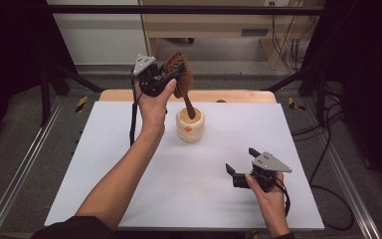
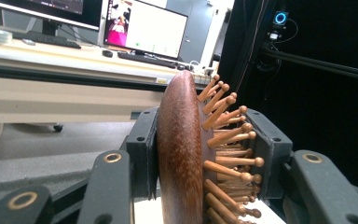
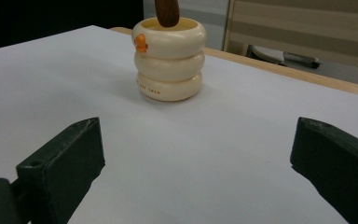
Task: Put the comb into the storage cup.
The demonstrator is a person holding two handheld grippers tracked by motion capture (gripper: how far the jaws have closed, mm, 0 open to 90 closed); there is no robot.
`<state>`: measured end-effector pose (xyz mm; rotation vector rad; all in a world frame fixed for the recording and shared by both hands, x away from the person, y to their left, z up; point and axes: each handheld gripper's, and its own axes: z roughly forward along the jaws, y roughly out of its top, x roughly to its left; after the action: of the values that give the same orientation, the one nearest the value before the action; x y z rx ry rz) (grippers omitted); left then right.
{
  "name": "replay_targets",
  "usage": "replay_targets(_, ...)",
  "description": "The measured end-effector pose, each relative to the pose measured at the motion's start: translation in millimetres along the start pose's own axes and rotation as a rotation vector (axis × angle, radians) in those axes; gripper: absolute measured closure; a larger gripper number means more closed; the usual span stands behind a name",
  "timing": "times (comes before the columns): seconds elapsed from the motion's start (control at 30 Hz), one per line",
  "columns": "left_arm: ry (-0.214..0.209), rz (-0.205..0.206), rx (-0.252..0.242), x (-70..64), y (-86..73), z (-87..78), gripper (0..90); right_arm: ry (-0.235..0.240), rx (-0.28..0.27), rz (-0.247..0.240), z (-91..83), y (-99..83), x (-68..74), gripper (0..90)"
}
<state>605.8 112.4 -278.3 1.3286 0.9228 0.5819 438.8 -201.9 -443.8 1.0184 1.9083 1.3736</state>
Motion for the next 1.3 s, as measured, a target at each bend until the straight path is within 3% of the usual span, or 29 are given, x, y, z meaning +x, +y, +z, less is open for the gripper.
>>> replay_targets(1.3,0.018,0.016,0.053,2.4,-24.3,13.6,51.2,0.009,0.002,0.0,0.6,-0.3,-0.2,2.8)
